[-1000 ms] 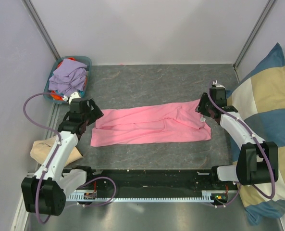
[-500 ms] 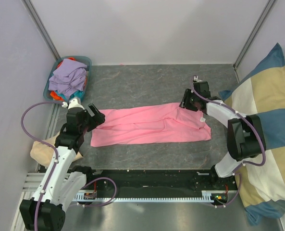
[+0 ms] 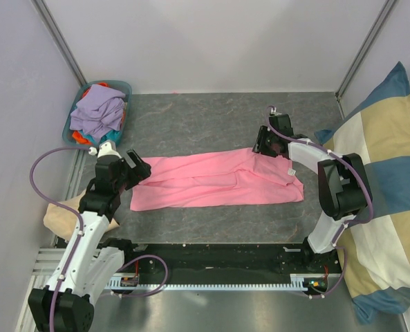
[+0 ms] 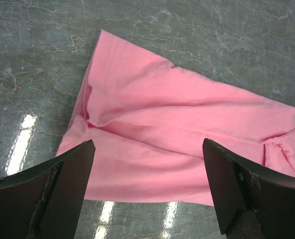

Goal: Fold and stack the t-shirts
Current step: Fold the tshirt

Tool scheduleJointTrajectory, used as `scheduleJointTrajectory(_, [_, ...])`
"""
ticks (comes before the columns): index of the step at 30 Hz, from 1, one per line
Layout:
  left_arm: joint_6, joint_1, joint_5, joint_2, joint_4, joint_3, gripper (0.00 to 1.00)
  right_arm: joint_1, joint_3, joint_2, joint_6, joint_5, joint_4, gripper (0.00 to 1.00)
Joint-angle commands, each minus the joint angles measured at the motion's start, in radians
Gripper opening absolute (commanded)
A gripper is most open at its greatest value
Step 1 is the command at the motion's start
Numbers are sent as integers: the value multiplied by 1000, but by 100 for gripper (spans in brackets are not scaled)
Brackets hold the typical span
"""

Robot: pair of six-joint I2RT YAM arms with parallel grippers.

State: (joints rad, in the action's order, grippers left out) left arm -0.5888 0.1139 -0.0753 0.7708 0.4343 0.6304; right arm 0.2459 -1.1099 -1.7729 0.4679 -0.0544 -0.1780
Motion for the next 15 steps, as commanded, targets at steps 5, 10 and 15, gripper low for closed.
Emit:
scheduleJointTrajectory(5, [0,3,11,-4,-12,-18,97,3,-45,-5,15,85,-8,46])
scheduleJointTrajectory(10, [-2,3,9,-4,-12,-20,97,3,-44,-11,20,90,-12,45])
scheduleJointTrajectory(15, [-3,3,11,-4,-12,-23,97,6,-36,-20,20,87,-11,41])
